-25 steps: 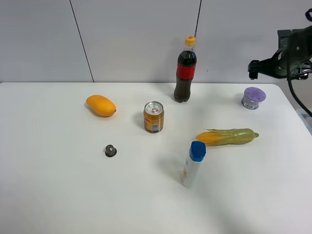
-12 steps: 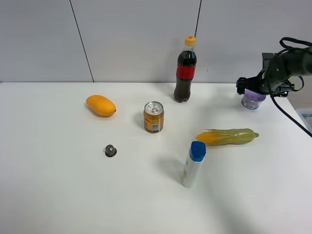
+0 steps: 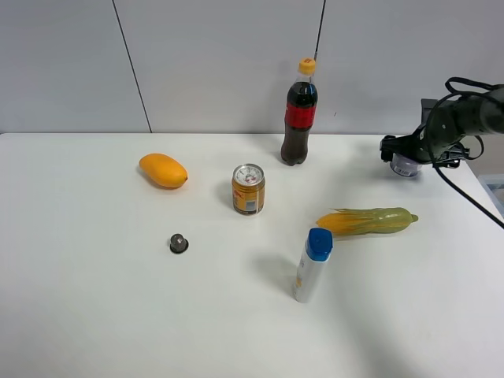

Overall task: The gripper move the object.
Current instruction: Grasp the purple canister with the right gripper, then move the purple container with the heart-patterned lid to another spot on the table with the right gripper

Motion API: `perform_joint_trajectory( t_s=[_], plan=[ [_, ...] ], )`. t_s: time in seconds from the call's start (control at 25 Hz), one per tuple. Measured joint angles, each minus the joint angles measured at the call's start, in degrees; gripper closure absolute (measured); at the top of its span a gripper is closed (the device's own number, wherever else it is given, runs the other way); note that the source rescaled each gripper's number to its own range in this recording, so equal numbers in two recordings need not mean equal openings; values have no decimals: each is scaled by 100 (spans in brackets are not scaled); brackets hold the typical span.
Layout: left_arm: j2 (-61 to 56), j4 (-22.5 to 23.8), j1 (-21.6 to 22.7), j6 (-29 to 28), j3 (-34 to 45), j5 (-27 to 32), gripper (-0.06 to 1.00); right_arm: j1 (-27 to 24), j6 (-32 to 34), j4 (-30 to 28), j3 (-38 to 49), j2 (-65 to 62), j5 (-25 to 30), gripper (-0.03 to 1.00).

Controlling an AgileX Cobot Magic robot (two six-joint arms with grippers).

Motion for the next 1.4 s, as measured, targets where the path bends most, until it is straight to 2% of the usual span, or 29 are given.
perform_joint_trajectory(
  t_s=[0.24, 0.52, 0.56, 0.6, 0.64, 0.72, 1.08, 1.4],
  plan=[
    [0, 0, 0, 0, 0, 0, -6, -271, -1, -20, 0, 19, -278, -3],
    [0, 0, 0, 0, 0, 0, -6, -294, 1, -20, 0, 45, -677, -2],
    [0, 0, 0, 0, 0, 0, -6, -294, 1, -20, 0, 45, -713, 5],
    [0, 0, 0, 0, 0, 0, -6, -294, 1, -20, 0, 45, -743, 18],
    [0, 0, 0, 0, 0, 0, -6, -294, 1, -20, 0, 45, -788, 39],
    [0, 0, 0, 0, 0, 0, -6, -294, 6, -20, 0, 45, -824, 95],
    [0, 0, 0, 0, 0, 0, -6, -294, 1, 195, -36, 33, -653, 97],
    [0, 0, 0, 0, 0, 0, -6, -255, -287, 341, -31, -514, 265, 97]
  ],
)
